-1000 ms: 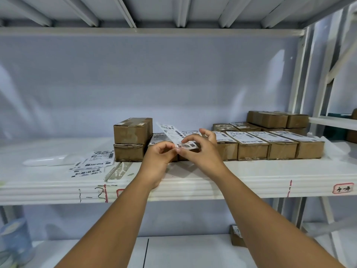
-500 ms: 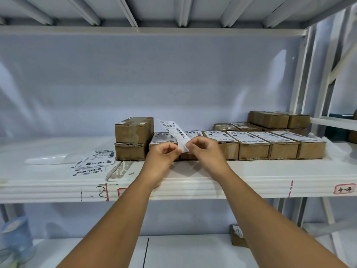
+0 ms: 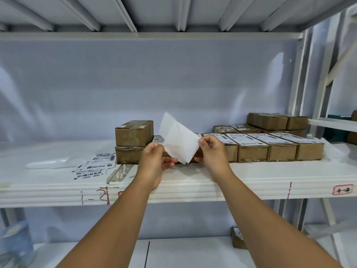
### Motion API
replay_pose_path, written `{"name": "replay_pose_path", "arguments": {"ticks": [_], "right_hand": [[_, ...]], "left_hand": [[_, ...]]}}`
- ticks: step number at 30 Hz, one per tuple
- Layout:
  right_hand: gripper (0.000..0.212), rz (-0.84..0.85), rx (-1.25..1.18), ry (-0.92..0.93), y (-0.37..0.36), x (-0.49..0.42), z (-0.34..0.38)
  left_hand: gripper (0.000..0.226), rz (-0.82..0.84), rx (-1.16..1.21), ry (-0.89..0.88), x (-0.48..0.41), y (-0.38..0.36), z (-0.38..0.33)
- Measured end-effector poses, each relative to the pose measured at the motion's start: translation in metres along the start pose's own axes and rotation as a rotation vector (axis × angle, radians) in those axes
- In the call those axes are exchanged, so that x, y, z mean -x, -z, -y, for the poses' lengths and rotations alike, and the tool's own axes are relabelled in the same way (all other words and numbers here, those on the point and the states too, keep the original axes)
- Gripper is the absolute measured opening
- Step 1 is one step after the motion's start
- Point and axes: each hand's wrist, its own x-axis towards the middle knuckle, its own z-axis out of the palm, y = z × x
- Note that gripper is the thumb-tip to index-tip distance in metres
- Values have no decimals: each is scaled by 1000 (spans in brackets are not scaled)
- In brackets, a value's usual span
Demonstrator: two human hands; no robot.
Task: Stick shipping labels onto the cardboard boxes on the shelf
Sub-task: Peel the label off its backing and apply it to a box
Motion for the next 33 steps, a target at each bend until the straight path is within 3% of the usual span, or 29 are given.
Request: {"name": "replay_pose_path", "arguments": {"ticks": [7, 14, 19, 23, 26, 29, 33], "right_hand": [[25, -177, -44, -37, 3, -7, -4], [15, -439, 41, 61, 9, -7, -3], [14, -533, -35, 13, 13, -9, -5], [15, -532, -168, -75, 15, -12, -7], [22, -531, -222, -83, 15, -10, -3], [27, -518, -435, -89, 16, -9, 3], [25, -488, -534, -92, 17, -5, 7]], "left_hand": [[22, -69, 171, 26, -2, 0, -2], [22, -248, -1, -31, -9, -2, 7], [16, -407, -39, -77, -7, -2, 5], [17, -507, 83, -76, -5, 0, 2], [19, -522, 113, -70, -6, 1, 1], [20, -529, 19, -68, -7, 0, 3], [20, -342, -218, -98, -9, -1, 10]]}}
